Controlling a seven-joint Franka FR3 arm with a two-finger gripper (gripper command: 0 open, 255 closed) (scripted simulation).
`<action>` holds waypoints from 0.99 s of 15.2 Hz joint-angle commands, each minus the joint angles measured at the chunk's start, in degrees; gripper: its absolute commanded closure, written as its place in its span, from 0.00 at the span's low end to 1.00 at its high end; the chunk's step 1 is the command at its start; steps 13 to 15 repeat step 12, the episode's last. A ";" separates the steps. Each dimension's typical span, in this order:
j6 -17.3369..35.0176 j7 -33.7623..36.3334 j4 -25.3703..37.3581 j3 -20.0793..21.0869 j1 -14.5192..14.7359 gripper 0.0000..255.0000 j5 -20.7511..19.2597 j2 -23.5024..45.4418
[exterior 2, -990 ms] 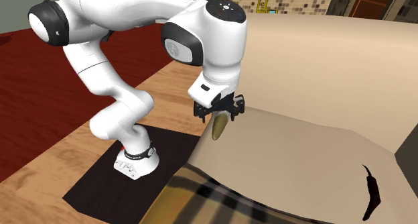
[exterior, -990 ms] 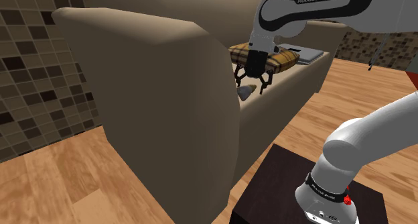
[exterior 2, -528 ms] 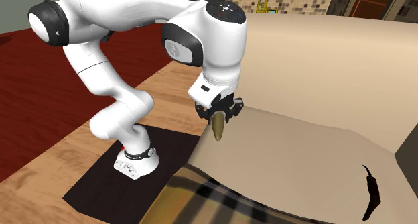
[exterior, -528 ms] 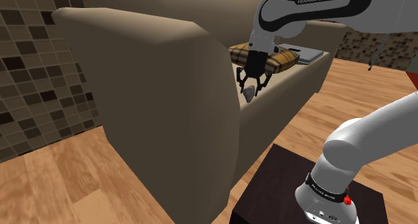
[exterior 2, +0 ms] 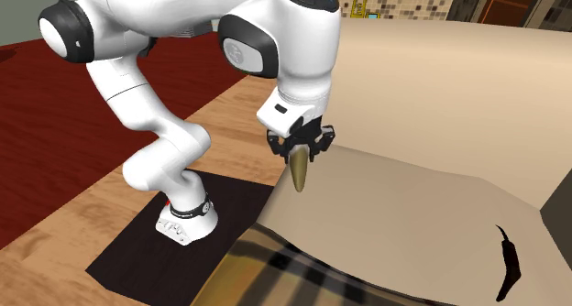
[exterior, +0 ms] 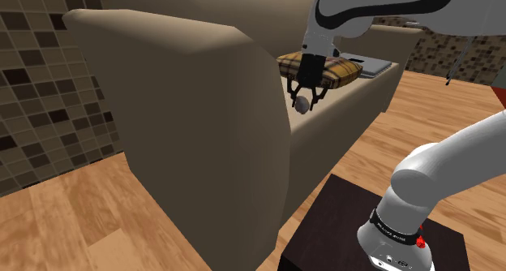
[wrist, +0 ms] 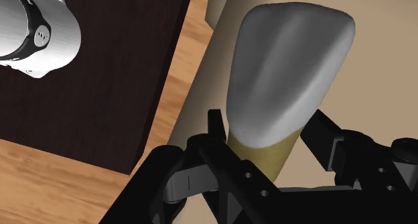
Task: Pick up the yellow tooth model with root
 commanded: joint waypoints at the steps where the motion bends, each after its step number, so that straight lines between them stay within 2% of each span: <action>1: -1.42 0.28 1.41 -0.13 -0.02 1.00 -0.09 -0.02; 10: -7.93 1.75 9.26 -0.60 -0.03 1.00 -0.36 1.16; 15: -8.04 1.78 9.39 -0.61 -0.03 1.00 -0.37 1.19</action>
